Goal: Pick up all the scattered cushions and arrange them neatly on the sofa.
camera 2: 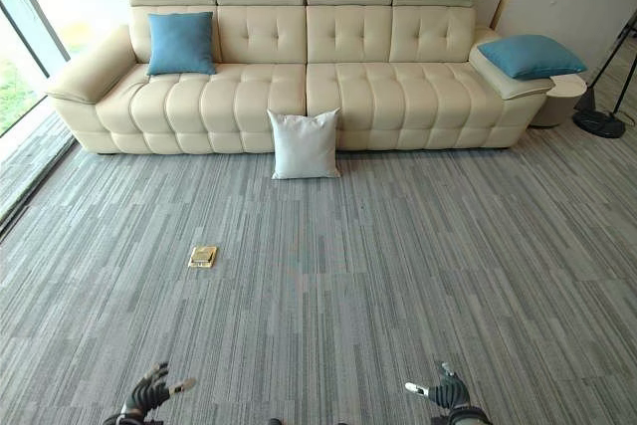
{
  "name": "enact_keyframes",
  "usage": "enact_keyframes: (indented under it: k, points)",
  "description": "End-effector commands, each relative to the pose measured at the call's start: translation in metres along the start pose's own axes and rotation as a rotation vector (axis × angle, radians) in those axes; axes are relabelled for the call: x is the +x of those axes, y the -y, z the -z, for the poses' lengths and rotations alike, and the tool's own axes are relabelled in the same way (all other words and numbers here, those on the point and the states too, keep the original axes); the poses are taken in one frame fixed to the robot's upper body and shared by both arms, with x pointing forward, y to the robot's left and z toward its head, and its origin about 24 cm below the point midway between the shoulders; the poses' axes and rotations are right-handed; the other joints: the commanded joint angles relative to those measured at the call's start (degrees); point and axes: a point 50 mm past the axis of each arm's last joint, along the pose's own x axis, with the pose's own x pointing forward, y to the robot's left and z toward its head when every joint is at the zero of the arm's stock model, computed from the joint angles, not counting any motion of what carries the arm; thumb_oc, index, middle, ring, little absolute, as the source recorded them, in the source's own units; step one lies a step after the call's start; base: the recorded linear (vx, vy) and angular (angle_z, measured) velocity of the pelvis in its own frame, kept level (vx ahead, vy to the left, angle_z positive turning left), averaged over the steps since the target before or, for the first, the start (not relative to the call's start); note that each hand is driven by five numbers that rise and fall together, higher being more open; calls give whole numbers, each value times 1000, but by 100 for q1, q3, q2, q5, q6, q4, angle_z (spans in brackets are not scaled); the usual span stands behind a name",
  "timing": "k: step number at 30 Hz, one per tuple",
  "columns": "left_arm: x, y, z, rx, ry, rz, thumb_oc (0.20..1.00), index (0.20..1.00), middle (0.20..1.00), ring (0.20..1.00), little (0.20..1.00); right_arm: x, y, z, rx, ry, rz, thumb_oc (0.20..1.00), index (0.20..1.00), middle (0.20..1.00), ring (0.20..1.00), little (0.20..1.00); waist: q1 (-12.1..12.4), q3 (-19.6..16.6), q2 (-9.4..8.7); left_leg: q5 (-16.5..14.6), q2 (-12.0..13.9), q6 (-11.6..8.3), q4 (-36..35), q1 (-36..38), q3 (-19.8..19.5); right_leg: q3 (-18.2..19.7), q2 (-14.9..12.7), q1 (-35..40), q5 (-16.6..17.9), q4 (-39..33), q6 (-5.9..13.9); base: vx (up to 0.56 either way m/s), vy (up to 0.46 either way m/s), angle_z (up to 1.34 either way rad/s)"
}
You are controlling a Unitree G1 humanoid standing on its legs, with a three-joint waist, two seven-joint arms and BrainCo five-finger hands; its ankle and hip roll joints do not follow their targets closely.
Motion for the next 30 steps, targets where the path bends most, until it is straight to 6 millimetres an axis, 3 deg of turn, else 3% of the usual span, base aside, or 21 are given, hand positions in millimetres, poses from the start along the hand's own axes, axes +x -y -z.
enact_keyframes:
  k: [1, 6, 14, 22, 25, 27, 30]
  points:
    - [5, -15, -25, -36, 94, -65, 1000, 1000, 1000, 1000, 1000, 5, 15, -32, 76, 122, 60, 1000, 1000, 1000, 1000, 1000, 13, -130, -241, -545, -338, 106, 15, 260, -90, -13, -10, -43, -175, 98, 255, 0, 0, 0]
    - [4, -20, -28, -62, 113, -82, 1000, 1000, 1000, 1000, 1000, 4, 19, -34, 115, 139, 74, 1000, 1000, 1000, 1000, 1000, 24, -102, -257, -591, -343, 116, 65, 258, -84, -23, -24, -43, -211, 134, 263, 12, 13, 0]
    - [-1, -19, -62, -98, 283, -47, 1000, 1000, 1000, 1000, 1000, 2, 17, -56, 148, 234, 58, 1000, 1000, 1000, 1000, 1000, 112, 33, -341, -801, -411, 195, 639, -201, 15, 42, -116, -266, -249, 339, 312, 6, 64, -5]
    - [-3, -26, -77, -150, 346, -59, 1000, 1000, 1000, 1000, 1000, 6, 6, -73, 124, 267, 22, 1000, 1000, 1000, 1000, 1000, 239, 183, -395, -1048, -475, 340, 1068, -543, 159, 121, -224, -783, -361, 1187, 537, 40, 109, -17]
    - [-4, -32, -80, -140, 356, -73, 1000, 1000, 1000, 1000, 1000, 6, 3, -81, 117, 297, 1, 1000, 1000, 1000, 1000, 1000, 265, 268, -408, -1174, -485, 426, 1167, -512, 133, 97, -278, -1123, -272, 1905, 662, 87, 98, -31]
    - [-4, -31, -80, -131, 355, -71, 1000, 1000, 1000, 1000, 1000, 4, 0, -85, 110, 320, -18, 1000, 1000, 1000, 1000, 1000, 214, 363, -336, -1253, -491, 454, 1204, -366, 25, -12, -283, -1492, -203, 2302, 652, 144, 90, -13]
    - [-3, -28, -79, -120, 348, -62, 1000, 1000, 1000, 1000, 1000, 3, 1, -92, 101, 350, -27, 1000, 1000, 1000, 1000, 1000, 123, 448, -254, -1345, -508, 448, 1038, -8, -49, -362, -347, -1859, -105, 1968, 548, 292, 32, 7]
